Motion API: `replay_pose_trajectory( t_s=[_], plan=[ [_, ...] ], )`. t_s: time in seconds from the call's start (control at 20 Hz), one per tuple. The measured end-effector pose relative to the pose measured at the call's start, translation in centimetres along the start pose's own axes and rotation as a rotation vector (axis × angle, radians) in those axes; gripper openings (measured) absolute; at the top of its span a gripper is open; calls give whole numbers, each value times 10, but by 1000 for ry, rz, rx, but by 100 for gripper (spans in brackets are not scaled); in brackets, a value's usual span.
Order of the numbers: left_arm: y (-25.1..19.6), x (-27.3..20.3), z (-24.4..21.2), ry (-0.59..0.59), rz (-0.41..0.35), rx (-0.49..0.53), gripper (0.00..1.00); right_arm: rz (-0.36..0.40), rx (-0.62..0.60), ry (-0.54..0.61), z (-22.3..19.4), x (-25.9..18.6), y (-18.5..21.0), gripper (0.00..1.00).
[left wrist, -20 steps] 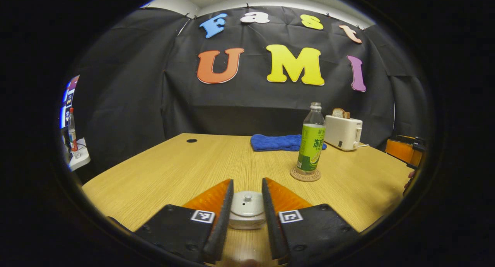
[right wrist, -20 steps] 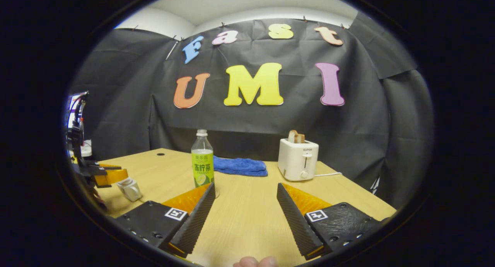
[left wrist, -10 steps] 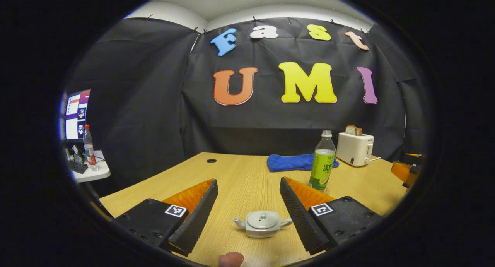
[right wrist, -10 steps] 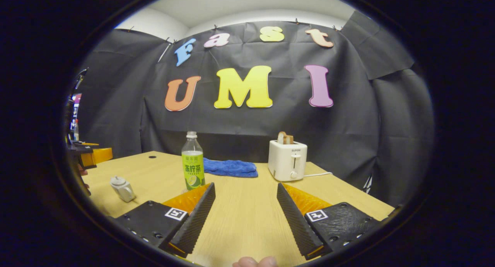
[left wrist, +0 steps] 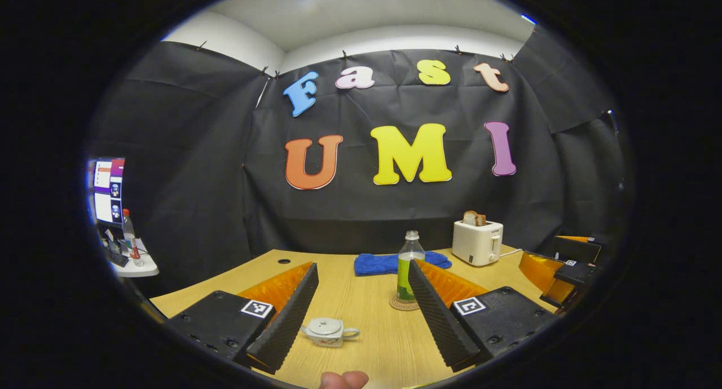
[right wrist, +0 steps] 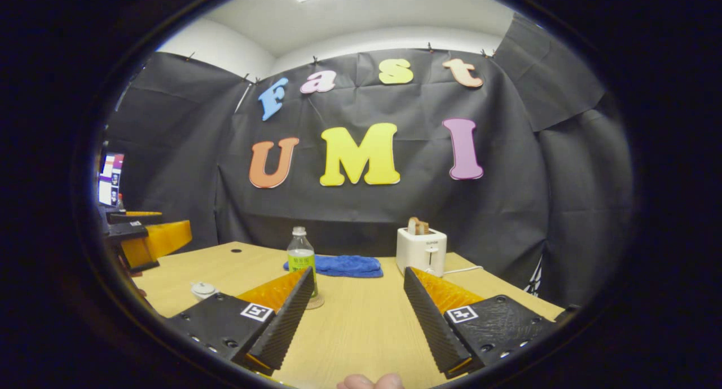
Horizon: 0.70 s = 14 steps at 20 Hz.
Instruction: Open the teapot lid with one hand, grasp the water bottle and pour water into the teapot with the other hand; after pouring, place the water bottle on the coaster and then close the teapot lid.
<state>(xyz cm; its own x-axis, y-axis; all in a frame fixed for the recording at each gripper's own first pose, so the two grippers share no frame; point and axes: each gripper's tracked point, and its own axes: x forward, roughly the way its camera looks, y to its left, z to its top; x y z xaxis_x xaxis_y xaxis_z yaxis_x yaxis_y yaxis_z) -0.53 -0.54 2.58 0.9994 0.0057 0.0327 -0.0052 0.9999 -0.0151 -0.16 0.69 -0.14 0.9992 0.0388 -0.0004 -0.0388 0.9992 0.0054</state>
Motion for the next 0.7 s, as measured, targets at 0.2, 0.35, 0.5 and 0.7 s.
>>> replay_pose_trajectory(
  t_s=[0.2, 0.35, 0.5, 0.7],
  plan=[
    [-11, -14, -2, -17, -16, 3, 99, -9, -19, -13, 3, -22, 5, 97],
    [-11, -19, 0, -23, -28, 7, 100, -17, -32, -11, 0, -27, 9, 95],
    [-11, -19, 1, -24, -34, -5, 100, -22, -36, -19, 4, -28, 11, 98],
    [-6, -17, -2, -17, -32, -18, 100, -22, -50, -23, 5, -27, 17, 95]
  ],
)
